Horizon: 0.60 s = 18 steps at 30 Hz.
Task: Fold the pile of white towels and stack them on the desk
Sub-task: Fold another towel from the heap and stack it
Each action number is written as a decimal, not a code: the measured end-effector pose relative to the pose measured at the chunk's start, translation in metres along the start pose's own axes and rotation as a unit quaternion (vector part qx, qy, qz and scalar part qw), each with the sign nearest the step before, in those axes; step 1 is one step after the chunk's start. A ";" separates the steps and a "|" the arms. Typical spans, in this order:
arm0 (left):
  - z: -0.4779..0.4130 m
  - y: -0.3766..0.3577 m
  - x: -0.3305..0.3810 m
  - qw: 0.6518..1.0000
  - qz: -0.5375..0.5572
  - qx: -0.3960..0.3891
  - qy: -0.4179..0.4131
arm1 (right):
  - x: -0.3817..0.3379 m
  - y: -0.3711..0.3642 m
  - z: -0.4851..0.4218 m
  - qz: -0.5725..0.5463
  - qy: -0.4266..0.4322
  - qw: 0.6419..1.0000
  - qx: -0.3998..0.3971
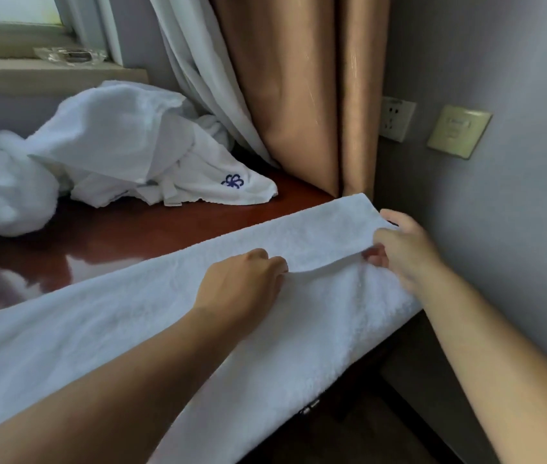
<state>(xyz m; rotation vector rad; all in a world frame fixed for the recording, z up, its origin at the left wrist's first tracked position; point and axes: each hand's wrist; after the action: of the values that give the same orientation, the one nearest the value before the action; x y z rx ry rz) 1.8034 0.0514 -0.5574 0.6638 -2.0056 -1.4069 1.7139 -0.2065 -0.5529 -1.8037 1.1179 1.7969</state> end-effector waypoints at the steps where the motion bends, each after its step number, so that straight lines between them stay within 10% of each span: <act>1: 0.001 -0.001 0.000 1.000 -0.001 0.010 -0.005 | 0.000 -0.002 -0.005 -0.075 -0.036 0.996 0.018; 14: 0.010 -0.010 -0.010 0.997 0.004 0.034 -0.072 | 0.006 -0.015 -0.048 0.184 0.013 0.975 0.123; 18: 0.012 -0.010 -0.008 0.995 -0.002 0.024 -0.095 | 0.002 -0.020 -0.035 0.399 0.083 0.890 0.205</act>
<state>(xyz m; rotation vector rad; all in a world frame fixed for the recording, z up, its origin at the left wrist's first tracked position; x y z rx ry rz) 1.8015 0.0617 -0.5714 0.5723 -2.1921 -1.4768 1.7515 -0.2202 -0.5560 -1.3338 2.3564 1.5764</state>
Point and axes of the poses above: each hand's wrist, its own z-axis away from the middle knuckle, its own y-axis out of the back of the hand, x = y × z, and after that the axes turned 10 degrees about y, right-handed
